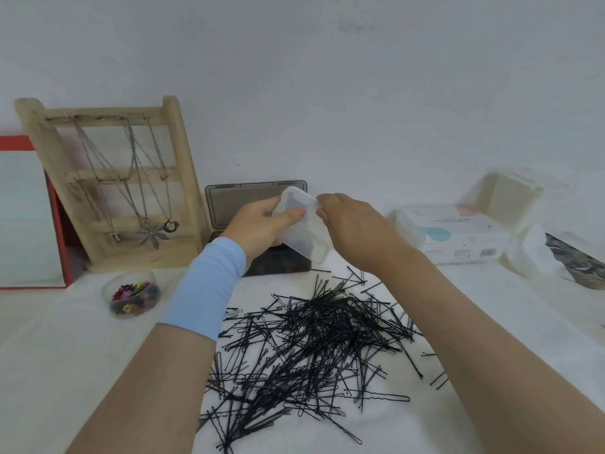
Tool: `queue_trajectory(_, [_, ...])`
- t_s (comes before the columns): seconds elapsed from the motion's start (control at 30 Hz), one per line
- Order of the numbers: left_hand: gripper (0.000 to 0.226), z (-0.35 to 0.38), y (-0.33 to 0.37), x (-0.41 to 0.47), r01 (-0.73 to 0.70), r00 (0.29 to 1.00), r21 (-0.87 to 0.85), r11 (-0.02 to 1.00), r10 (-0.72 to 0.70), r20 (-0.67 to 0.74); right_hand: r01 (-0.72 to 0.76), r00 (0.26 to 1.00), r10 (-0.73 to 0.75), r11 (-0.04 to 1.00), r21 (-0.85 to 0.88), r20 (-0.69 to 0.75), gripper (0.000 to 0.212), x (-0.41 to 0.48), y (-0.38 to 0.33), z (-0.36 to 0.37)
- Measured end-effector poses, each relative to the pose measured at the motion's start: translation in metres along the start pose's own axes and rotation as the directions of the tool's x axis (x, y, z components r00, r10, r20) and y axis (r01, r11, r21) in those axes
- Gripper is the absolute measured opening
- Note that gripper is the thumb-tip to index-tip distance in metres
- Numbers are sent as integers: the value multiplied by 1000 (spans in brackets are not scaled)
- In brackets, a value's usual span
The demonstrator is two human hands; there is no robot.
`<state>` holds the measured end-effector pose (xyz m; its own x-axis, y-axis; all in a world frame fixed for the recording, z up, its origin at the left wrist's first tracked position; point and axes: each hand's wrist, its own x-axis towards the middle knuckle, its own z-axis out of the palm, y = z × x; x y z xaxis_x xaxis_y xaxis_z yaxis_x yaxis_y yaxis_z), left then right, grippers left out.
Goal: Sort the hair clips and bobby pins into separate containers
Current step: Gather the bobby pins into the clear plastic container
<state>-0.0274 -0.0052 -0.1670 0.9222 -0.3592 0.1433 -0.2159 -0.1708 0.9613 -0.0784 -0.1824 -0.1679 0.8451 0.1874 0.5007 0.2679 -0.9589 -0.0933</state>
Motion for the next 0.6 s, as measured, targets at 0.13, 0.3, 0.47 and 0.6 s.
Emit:
queue_trajectory(0.13, [23, -3, 1, 1, -1, 1000, -42, 999, 2, 7, -75, 997, 75, 996, 42, -4, 24, 3, 1, 0])
queue_trajectory(0.3, [46, -2, 6, -3, -97, 995, -107, 990, 96, -12, -185, 970, 224, 935, 303, -100, 23, 5, 16, -11])
queue_trajectory(0.47, [57, -10, 4, -4, -88, 990, -228, 970, 111, 88, -216, 869, 388, 856, 470, -306, 23, 4, 30, -8])
queue_trajectory(0.6, [56, -2, 8, -6, -120, 974, -245, 962, 161, 158, -346, 824, 365, 930, 125, -433, 30, 2, 39, -6])
